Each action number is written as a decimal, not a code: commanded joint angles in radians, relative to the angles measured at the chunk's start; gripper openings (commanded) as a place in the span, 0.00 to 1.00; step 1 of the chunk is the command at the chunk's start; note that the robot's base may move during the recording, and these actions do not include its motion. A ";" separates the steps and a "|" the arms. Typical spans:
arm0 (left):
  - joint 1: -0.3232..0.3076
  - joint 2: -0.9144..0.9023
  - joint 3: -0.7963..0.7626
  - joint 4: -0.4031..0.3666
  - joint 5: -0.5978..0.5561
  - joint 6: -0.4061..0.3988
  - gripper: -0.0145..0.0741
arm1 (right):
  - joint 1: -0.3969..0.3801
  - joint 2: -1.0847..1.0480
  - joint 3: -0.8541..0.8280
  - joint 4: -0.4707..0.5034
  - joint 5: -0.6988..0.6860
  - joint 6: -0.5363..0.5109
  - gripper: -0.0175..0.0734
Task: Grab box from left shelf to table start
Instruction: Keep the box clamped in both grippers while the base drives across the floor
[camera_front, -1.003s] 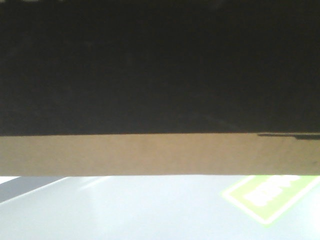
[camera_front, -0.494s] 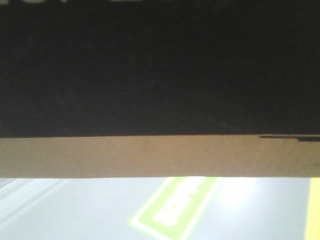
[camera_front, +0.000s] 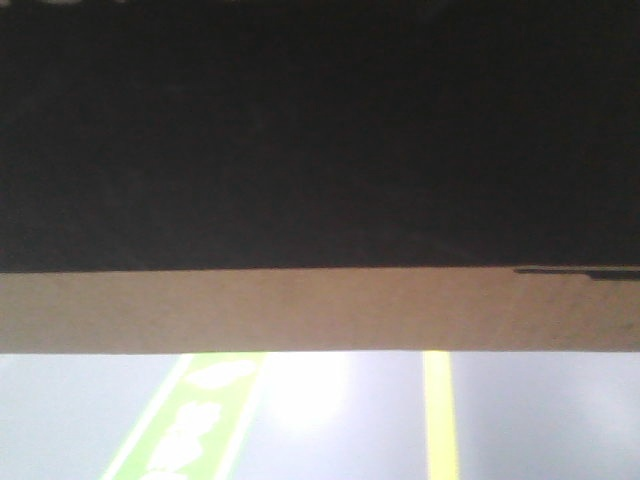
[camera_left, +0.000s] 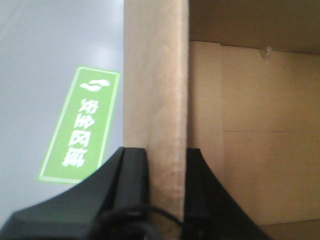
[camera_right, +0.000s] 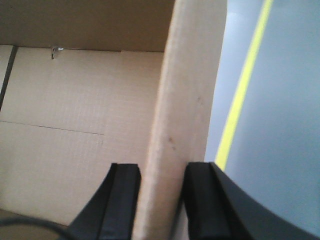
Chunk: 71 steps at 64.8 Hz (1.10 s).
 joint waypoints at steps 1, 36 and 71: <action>-0.005 -0.008 -0.042 -0.068 -0.203 -0.023 0.05 | -0.007 0.017 -0.022 -0.085 -0.119 -0.009 0.25; -0.005 -0.008 -0.042 -0.068 -0.203 -0.023 0.05 | -0.007 0.017 -0.022 -0.085 -0.119 -0.009 0.25; -0.005 -0.008 -0.042 -0.072 -0.203 -0.023 0.05 | -0.007 0.017 -0.022 -0.085 -0.119 -0.009 0.25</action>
